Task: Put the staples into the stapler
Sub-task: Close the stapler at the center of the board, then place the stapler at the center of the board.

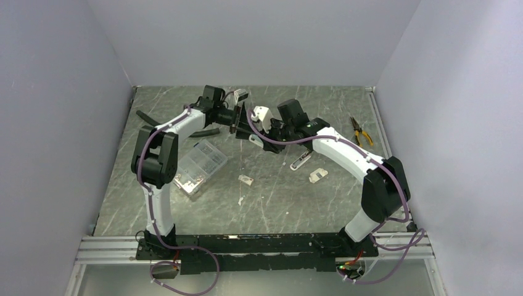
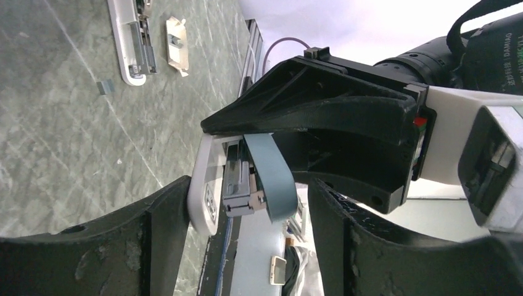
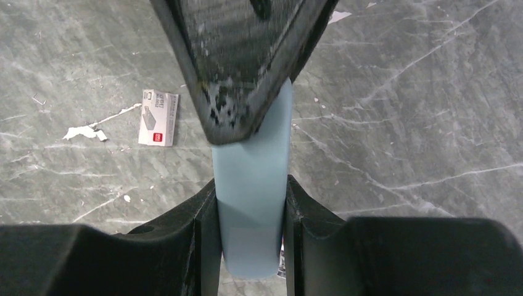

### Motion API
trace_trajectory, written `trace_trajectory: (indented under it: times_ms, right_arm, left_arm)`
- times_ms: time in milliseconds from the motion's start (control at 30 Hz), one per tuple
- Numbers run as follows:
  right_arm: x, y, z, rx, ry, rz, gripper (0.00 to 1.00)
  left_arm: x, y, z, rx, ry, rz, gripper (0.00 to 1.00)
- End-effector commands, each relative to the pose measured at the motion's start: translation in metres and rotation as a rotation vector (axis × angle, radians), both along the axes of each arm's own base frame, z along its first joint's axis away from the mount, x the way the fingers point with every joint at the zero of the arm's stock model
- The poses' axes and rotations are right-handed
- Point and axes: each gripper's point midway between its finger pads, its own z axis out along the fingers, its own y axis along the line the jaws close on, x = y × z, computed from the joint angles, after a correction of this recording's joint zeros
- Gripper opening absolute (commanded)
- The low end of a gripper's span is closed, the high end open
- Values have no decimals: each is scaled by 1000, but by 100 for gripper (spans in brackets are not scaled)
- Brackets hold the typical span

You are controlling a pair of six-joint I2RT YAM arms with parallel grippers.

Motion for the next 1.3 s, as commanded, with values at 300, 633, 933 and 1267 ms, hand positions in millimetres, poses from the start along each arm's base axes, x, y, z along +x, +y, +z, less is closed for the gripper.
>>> trace_trajectory:
  times_ms: [300, 633, 933, 1267]
  right_arm:
    - [19, 11, 22, 43, -77, -32, 0]
    - [27, 3, 20, 12, -124, -96, 0]
    - [28, -6, -1, -52, -108, -61, 0]
    - [44, -9, -64, -154, -21, 75, 0]
  left_arm:
    - [-20, -19, -2, -43, 38, -96, 34]
    - [-30, -25, -7, -88, 82, -136, 4]
    - [-7, 2, -16, 39, -25, 3, 98]
    - [31, 104, 18, 133, -155, 317, 98]
